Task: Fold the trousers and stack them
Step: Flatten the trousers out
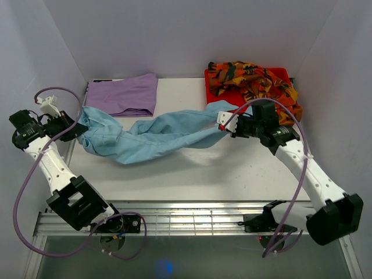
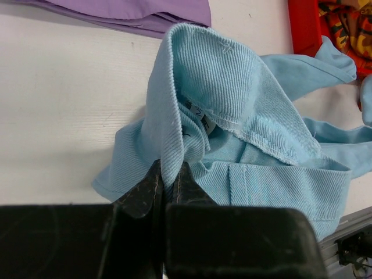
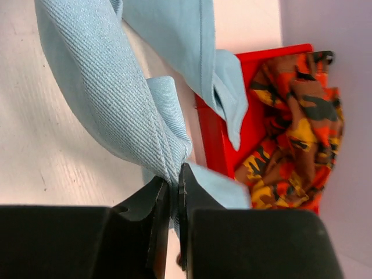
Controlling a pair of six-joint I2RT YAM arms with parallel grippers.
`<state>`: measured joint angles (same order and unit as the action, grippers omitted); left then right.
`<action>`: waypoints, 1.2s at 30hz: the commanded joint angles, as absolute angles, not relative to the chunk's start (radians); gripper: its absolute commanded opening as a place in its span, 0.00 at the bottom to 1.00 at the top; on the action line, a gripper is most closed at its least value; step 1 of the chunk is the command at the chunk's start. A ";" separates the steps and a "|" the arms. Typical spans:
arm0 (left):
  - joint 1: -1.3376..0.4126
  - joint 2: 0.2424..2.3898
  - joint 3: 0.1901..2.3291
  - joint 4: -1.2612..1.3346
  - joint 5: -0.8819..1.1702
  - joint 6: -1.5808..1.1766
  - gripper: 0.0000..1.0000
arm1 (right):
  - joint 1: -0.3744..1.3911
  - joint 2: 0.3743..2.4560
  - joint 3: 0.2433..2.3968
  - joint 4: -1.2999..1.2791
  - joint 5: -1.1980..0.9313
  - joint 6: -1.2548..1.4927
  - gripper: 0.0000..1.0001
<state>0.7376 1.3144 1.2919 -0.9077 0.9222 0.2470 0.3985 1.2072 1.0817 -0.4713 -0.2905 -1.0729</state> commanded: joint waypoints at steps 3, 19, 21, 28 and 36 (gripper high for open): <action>0.752 1.250 1.309 -0.928 1.049 0.337 0.00 | 0.393 0.912 1.017 -0.684 -0.175 -1.089 0.08; 0.776 1.246 1.207 -0.804 0.748 0.279 0.00 | 0.413 1.109 0.839 -0.572 -0.262 -1.052 0.24; 0.805 1.271 1.210 -0.793 0.716 0.281 0.00 | 0.416 1.193 0.912 -0.606 -0.319 -1.020 0.51; 0.879 1.370 1.244 -0.810 0.770 0.342 0.00 | 0.390 1.275 1.040 -0.385 -0.249 -1.011 0.93; 0.879 1.408 1.243 -0.834 0.928 0.370 0.00 | 0.390 1.512 1.134 -0.132 -0.258 -1.043 0.90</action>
<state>0.8799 1.4246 1.2087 -0.8326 0.8192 0.3424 0.3904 1.4616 1.0863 -0.2874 -0.2565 -1.0283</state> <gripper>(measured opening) 0.115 0.904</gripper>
